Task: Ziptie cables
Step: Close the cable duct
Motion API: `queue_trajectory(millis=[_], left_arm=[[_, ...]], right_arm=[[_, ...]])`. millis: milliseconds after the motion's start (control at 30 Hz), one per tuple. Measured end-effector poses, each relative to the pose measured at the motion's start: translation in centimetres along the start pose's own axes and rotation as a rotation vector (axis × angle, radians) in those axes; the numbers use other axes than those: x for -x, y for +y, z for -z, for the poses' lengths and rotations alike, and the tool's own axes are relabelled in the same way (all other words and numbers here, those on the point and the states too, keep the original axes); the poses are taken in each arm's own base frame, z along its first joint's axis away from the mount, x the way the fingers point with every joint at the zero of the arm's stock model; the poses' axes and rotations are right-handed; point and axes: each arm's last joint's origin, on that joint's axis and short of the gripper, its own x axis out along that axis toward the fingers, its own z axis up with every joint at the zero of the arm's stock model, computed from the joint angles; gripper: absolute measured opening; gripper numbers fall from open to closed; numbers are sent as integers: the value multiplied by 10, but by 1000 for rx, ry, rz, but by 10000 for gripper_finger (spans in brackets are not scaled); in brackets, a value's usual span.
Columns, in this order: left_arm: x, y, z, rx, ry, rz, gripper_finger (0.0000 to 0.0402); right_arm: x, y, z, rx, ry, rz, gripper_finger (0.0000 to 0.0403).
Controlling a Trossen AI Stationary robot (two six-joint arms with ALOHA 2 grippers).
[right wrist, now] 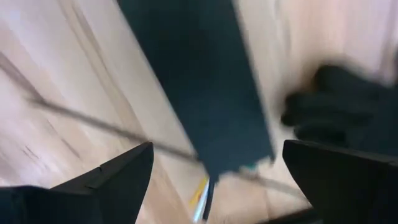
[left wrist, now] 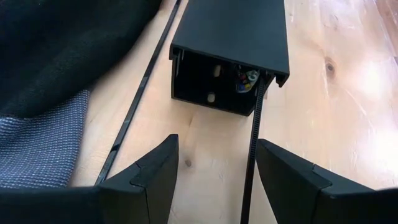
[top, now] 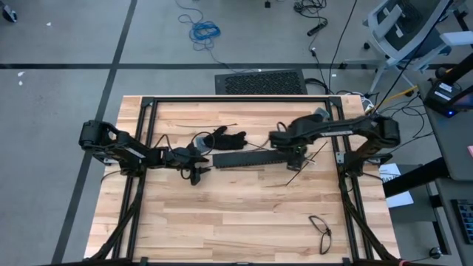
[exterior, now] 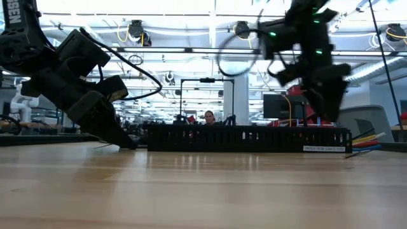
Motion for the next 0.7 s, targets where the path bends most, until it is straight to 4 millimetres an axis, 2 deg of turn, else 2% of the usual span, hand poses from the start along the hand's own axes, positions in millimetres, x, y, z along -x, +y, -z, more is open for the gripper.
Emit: queue_trajectory(millis=[100, 200, 300, 500, 700], left_arm=[[0, 0, 0, 0, 0, 0, 213], [0, 0, 0, 0, 0, 0, 213], [0, 0, 0, 1, -4, 2, 213], [0, 0, -1, -31, -21, 9, 213], [0, 0, -1, -52, -24, 8, 213]], right_arm=[[-7, 0, 21, -36, 23, 6, 354], [-12, -1, 33, -67, 17, 7, 354], [-14, -3, 34, -84, -14, 37, 354], [-13, -2, 25, -59, -107, 38, 354], [-14, -2, 25, -16, -111, 55, 354]])
